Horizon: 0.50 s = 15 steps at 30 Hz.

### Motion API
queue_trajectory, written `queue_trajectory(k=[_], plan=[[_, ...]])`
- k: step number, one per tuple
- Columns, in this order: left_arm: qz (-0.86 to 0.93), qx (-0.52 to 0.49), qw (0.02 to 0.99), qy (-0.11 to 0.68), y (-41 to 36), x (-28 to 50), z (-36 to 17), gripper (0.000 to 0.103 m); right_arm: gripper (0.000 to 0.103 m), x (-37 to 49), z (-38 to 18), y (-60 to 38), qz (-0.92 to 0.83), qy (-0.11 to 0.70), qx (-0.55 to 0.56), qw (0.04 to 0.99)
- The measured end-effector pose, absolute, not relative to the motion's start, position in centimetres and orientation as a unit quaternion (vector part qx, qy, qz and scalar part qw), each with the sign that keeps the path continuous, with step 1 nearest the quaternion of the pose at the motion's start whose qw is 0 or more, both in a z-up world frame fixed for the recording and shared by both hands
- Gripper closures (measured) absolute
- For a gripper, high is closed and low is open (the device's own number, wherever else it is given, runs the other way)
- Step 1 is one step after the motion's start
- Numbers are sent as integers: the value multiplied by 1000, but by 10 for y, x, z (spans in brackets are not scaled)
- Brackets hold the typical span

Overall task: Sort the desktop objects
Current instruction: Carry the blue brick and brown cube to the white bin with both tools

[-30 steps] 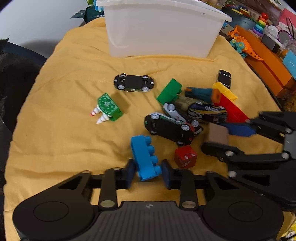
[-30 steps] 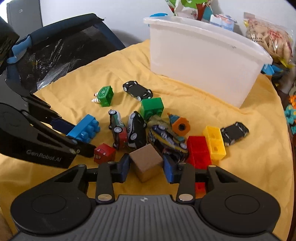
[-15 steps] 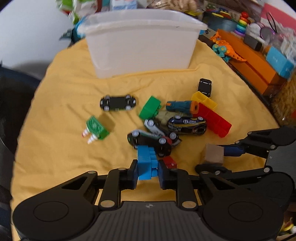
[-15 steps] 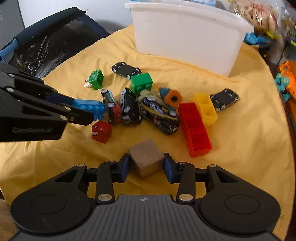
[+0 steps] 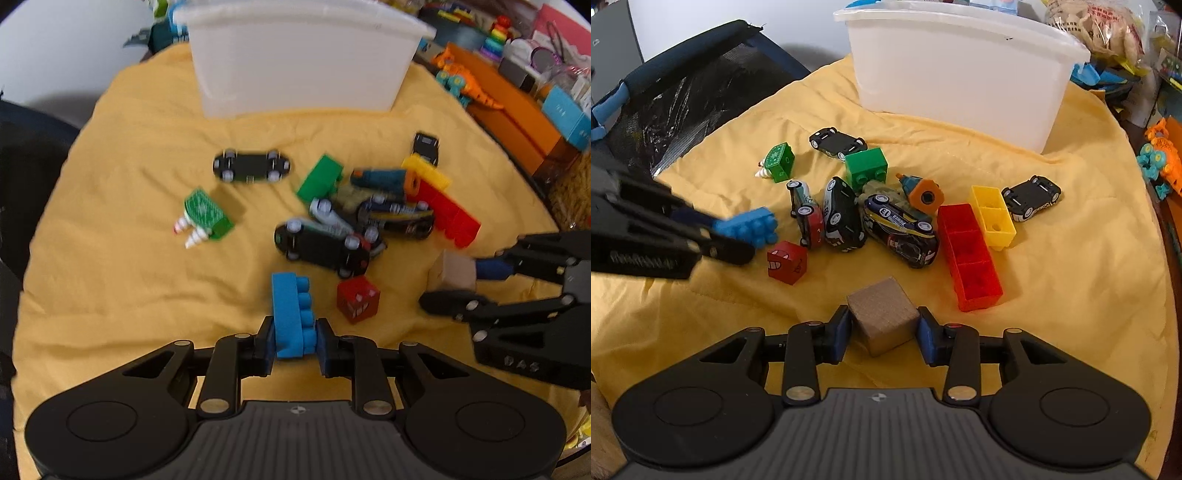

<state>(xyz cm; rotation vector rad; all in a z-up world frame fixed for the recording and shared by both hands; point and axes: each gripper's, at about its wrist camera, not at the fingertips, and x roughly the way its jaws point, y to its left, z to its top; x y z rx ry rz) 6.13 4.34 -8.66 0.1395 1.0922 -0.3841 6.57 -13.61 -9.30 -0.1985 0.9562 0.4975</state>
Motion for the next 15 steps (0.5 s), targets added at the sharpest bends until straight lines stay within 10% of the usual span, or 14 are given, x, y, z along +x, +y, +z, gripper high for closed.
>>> queue_trajectory(k=[15], plan=[[-148, 44, 865, 477, 56, 49, -61, 78, 62, 71, -79, -118, 289, 442, -151, 836]])
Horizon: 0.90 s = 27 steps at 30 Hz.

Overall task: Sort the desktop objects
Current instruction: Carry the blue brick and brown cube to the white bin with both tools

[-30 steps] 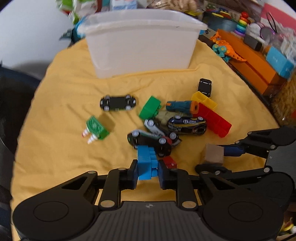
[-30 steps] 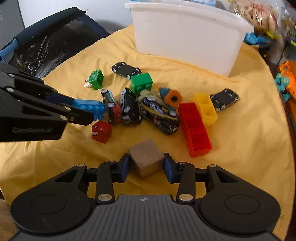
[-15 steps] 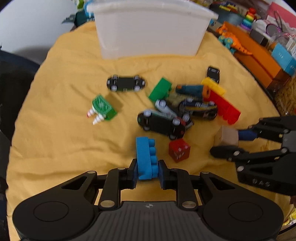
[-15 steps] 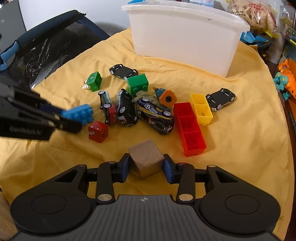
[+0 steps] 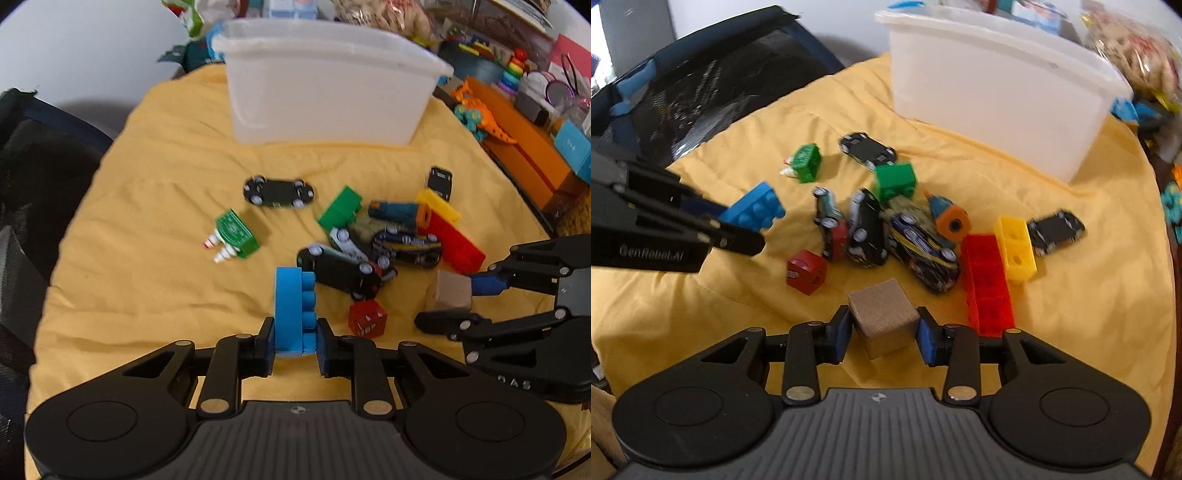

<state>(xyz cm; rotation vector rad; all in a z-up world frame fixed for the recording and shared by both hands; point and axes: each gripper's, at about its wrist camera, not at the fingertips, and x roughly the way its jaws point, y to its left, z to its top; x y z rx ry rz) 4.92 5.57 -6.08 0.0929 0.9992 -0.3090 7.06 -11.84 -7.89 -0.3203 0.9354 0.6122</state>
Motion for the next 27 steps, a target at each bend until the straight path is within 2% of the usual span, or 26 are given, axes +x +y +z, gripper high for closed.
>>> queue_trajectory(k=[15, 27], plan=[[-190, 85, 893, 399, 25, 72, 10, 78, 62, 90, -30, -145, 262, 396, -129, 870], [-252, 109, 904, 329, -9, 146, 74, 78, 62, 148, 55, -152, 206, 301, -88, 927]])
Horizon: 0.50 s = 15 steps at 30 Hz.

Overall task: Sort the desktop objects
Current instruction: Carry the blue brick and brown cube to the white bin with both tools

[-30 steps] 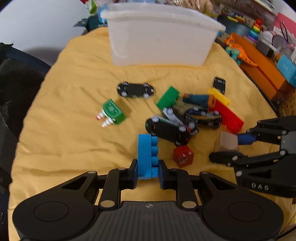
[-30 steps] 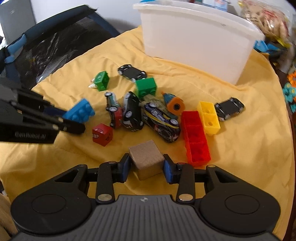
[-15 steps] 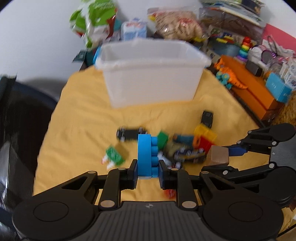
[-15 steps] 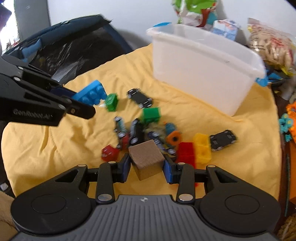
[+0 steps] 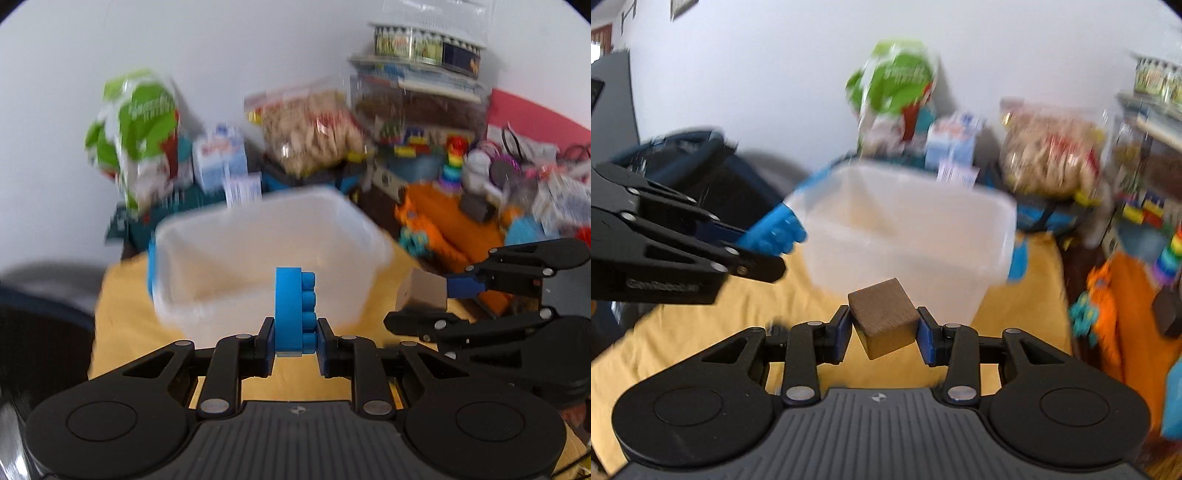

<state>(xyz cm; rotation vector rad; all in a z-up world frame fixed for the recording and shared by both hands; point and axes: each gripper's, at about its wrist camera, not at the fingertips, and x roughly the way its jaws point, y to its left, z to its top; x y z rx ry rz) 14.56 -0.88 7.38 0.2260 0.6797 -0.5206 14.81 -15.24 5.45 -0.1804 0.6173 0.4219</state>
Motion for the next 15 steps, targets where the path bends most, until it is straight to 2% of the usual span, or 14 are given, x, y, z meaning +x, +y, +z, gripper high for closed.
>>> queue_trajectory(k=[7, 15], plan=[[-231, 125, 914, 310, -24, 213, 70, 78, 62, 216, 63, -139, 175, 292, -86, 936], [-186, 127, 904, 364, -27, 271, 19, 77, 62, 287, 26, -130, 136, 355, -81, 921]])
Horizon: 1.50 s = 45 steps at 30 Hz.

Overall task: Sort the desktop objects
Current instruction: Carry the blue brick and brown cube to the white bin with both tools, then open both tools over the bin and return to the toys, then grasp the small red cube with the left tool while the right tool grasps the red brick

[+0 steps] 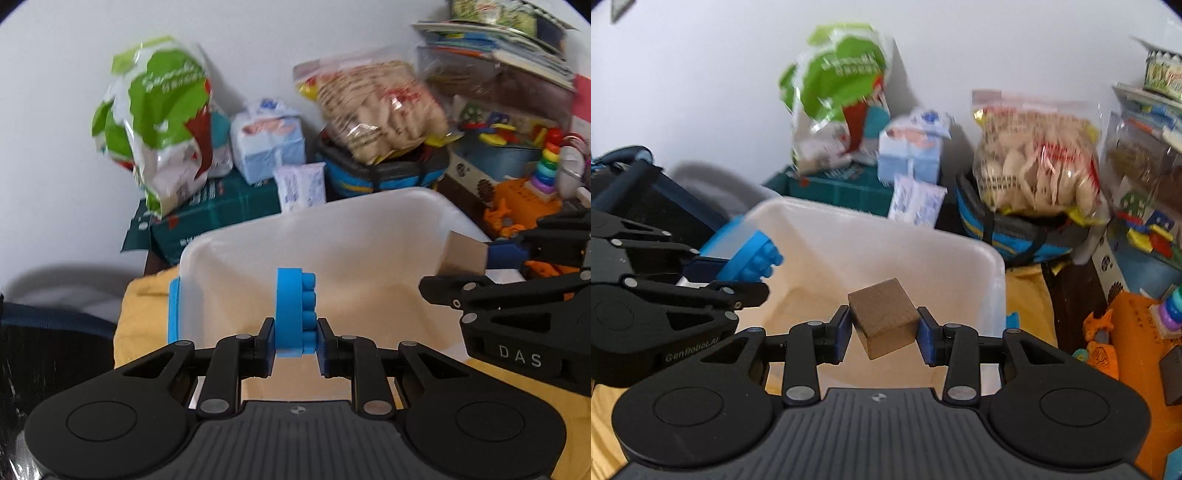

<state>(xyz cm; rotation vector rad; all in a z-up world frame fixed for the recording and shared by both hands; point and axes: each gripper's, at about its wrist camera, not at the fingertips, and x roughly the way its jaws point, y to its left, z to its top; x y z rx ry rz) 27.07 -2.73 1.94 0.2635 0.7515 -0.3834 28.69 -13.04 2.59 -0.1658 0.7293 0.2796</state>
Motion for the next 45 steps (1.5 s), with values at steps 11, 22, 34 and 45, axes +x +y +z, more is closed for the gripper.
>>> queue_trajectory(k=[11, 22, 34, 45], plan=[[-166, 113, 904, 378, -26, 269, 25, 47, 45, 283, 27, -135, 122, 366, -67, 920], [-166, 87, 904, 385, 9, 180, 37, 31, 6, 203, 51, -152, 148, 343, -41, 927], [-172, 82, 844, 502, 17, 87, -59, 31, 35, 110, -52, -153, 188, 449, -96, 868], [-176, 29, 816, 549, 4, 72, -96, 40, 36, 87, -82, -172, 189, 481, -49, 855]])
